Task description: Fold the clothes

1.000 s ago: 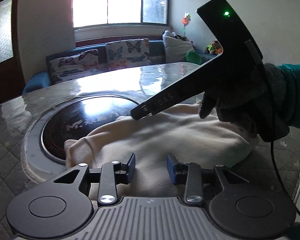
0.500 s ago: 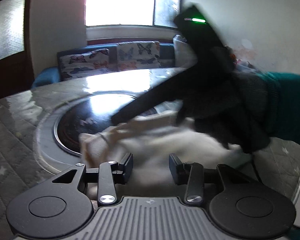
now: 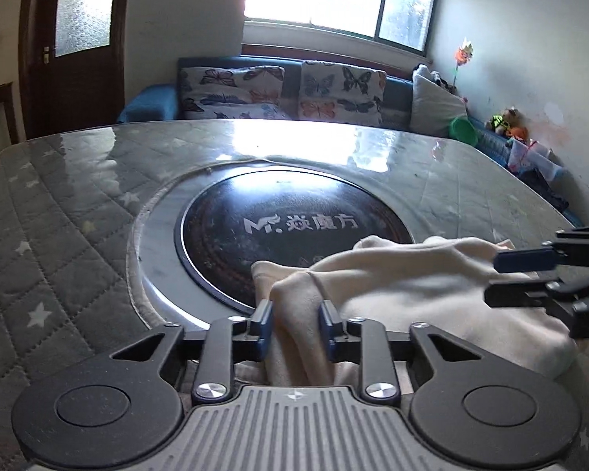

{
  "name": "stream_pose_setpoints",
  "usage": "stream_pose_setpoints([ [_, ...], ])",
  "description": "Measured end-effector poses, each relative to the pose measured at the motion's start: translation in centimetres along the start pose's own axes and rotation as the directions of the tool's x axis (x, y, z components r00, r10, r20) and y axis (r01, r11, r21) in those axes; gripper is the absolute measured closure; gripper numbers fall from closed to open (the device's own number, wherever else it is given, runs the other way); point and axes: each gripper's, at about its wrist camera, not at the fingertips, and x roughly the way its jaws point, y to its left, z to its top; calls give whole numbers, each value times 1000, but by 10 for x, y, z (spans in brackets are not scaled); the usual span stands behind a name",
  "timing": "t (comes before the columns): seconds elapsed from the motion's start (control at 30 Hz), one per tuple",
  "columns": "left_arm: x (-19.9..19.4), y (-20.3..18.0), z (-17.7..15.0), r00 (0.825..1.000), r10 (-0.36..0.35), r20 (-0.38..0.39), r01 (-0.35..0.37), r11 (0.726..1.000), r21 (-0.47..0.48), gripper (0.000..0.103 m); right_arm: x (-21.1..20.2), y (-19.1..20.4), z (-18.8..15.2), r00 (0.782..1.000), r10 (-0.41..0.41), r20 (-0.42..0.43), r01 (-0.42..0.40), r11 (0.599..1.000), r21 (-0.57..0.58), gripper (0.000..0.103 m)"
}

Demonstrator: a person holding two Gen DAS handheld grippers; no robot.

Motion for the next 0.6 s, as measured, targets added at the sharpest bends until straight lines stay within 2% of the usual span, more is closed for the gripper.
stream_pose_setpoints([
  [0.07,1,1,0,1000,-4,-8,4,1000,0,81,-5,2,-7,1000,-6,4,6,1000,-8,55],
  [0.17,3,2,0,1000,-2,-16,2,1000,-2,81,-7,4,-15,1000,-10,5,10,1000,-18,55],
  [0.2,2,1,0,1000,0,-12,0,1000,0,84,-7,5,-17,1000,-10,4,10,1000,-17,55],
  [0.27,1,1,1,1000,5,-5,-5,1000,6,95,-7,5,-22,1000,-8,1,8,1000,-4,54],
  [0.33,-1,-1,2,1000,12,5,-12,1000,15,98,-6,3,-26,1000,-9,-3,9,1000,9,54],
  [0.43,-12,-13,7,996,49,69,-57,992,112,99,-5,1,-31,1000,-15,-6,15,1000,13,50],
  [0.5,-12,-17,7,994,68,83,-81,983,164,99,-4,0,-34,1000,-14,-3,15,1000,14,50],
  [0.6,3,-17,0,992,119,47,-126,970,210,98,-3,0,-38,1000,-13,3,13,1000,17,50],
])
